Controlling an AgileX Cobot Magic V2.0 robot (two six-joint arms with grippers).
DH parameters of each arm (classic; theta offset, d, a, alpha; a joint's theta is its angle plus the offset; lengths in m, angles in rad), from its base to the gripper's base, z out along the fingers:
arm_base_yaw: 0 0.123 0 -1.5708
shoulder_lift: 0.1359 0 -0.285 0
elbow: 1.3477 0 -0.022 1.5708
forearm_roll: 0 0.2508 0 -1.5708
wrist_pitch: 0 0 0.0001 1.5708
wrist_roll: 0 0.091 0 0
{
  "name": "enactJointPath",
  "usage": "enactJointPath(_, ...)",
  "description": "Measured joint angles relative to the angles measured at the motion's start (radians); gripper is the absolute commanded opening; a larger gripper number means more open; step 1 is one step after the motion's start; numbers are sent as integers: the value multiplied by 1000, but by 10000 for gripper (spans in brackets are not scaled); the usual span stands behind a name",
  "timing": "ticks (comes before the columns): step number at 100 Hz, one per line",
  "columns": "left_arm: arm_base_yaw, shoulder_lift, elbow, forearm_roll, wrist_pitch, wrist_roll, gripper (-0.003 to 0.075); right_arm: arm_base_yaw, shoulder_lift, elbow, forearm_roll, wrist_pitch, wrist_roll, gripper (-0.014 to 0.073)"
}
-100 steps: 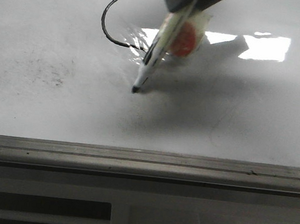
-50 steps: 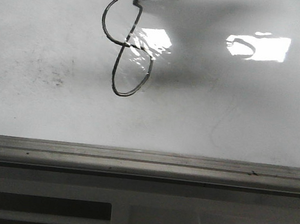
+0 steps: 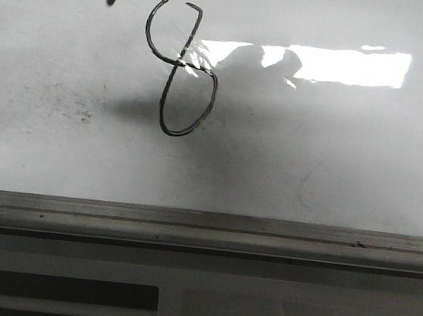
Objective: Write number 8 on whiteboard
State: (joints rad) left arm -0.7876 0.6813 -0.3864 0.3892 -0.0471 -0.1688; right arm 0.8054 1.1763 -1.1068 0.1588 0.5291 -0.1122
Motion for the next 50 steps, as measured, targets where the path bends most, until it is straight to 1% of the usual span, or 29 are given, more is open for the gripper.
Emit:
enactJointPath(17, -46, 135, 0, 4, -83, 0, 347, 50, 20, 48, 0, 23, 0, -63)
enactJointPath(32, -90, 223, 0, 6, -128, 0, 347, 58, 32, 66, 0, 27, 0, -63)
enactJointPath(50, -97, 276, 0, 6, -147, 0, 347, 58, 32, 66, 4, 24, 0, -63)
